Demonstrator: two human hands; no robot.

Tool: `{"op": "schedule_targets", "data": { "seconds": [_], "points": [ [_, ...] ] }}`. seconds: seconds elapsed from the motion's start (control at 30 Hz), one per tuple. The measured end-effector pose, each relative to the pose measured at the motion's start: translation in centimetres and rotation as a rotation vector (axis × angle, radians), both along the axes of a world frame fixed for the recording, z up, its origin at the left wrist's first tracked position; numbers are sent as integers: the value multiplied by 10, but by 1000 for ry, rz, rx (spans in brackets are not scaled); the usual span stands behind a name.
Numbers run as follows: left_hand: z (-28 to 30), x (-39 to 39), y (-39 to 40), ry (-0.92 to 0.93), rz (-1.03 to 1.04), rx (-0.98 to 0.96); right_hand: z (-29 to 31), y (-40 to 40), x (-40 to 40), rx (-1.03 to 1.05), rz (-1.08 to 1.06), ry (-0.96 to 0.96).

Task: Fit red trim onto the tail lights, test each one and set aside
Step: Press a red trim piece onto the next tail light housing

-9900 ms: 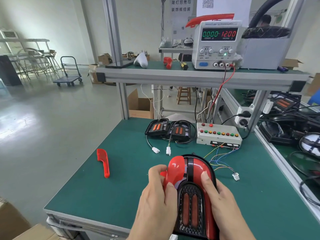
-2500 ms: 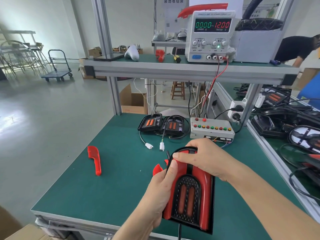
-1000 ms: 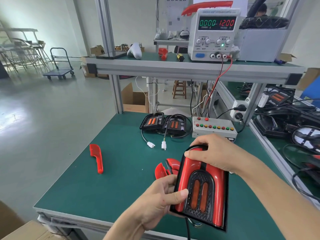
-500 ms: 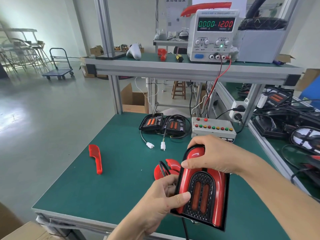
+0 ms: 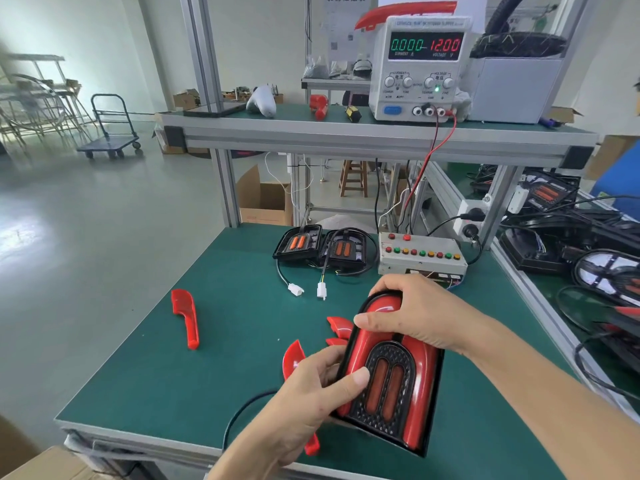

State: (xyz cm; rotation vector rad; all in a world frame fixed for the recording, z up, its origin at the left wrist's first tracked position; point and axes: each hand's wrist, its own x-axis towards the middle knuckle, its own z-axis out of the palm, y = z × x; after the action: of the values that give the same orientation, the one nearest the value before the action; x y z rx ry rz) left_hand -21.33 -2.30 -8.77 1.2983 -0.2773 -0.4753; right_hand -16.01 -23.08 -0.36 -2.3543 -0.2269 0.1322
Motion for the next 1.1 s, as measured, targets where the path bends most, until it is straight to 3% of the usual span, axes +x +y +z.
{"op": "schedule_targets", "data": {
  "seconds": [0.1,0.23,0.77,0.87,1.03,1.1],
  "points": [
    [1,2,-1,-8,68,39,-1,-4,3,9,-3,14],
    [0,2,2,5,90,24,6,-19,5,245,9,131],
    [3,26,7,-40,72,45,-15,-7,14,478,-125,58],
    [3,31,9,-163,89,209,-22,-8,15,475,-162,39],
    [-14,17,34,-497,561,702,-34,-18,17,496,-261,-8],
    [-24,7,47,-503,578,942,-35,-20,18,499,-274,-1]
  ]
}}
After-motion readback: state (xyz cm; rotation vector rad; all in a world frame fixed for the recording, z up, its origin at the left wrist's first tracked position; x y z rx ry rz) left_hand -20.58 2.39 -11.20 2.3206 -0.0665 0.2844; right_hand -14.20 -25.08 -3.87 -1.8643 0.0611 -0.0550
